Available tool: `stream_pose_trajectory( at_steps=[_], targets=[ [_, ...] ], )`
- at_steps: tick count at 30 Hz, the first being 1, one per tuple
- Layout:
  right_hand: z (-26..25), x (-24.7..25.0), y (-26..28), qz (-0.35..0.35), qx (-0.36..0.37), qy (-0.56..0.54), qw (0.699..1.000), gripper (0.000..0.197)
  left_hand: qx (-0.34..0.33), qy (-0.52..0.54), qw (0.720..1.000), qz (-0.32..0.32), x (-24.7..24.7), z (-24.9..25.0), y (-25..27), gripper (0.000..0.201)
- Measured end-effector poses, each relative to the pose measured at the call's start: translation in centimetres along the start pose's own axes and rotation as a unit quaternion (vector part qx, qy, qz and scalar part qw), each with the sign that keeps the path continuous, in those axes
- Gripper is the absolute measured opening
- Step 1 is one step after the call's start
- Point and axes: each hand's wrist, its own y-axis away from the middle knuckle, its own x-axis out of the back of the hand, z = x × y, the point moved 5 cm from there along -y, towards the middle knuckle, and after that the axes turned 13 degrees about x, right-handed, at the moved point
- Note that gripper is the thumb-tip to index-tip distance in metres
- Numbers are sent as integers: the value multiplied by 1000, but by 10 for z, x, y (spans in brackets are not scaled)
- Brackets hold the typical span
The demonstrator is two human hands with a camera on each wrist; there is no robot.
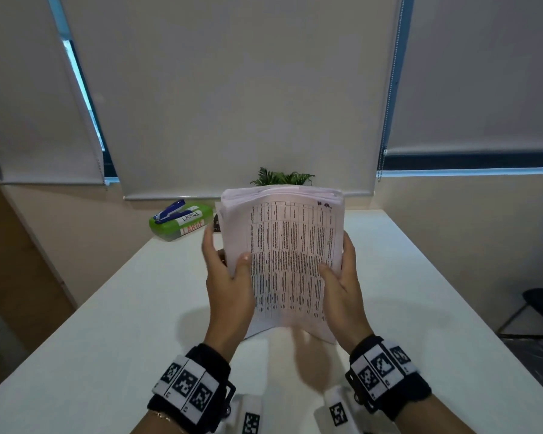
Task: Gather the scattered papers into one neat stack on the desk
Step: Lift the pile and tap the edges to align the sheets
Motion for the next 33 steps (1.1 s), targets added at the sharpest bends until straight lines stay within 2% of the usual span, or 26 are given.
stream_pose_trajectory(
  at_steps=[5, 9, 12, 15, 19, 24, 27, 30, 31, 33],
  targets=[
    [5, 6, 2, 9, 2, -6, 1000, 57, 23, -7, 999, -33, 1, -13, -2, 49],
    [12, 5, 6, -13, -12, 30, 999, 46, 39, -23, 997, -64, 0, -18, -1, 56],
    [20, 8, 11, -33, -38, 49, 998, 42, 46, -24, 997, -60, 5, -21, -3, 58],
    [24, 10, 15, -60, -65, 54, 995, 38, 53, -41, 996, -52, 9, -24, 0, 40],
    [25, 11, 19, -75, -87, 50, 992, 42, 72, -43, 995, -54, 17, -31, 0, 29],
    [27, 12, 22, -66, -106, 34, 992, 41, 88, -47, 992, -74, 24, -36, -1, 29],
    [25, 12, 23, -54, -115, 27, 991, 28, 89, -42, 990, -99, 23, -36, -1, 33],
    [19, 13, 17, -24, -76, 46, 996, 21, 50, -28, 996, -62, 25, -20, -6, 29],
    [14, 14, 13, -8, -45, 68, 997, 25, 34, -22, 998, -50, 24, -12, -8, 33],
    [1, 13, 4, 25, 18, 81, 996, 34, 2, 5, 999, -39, 21, 3, -9, 51]
  ],
)
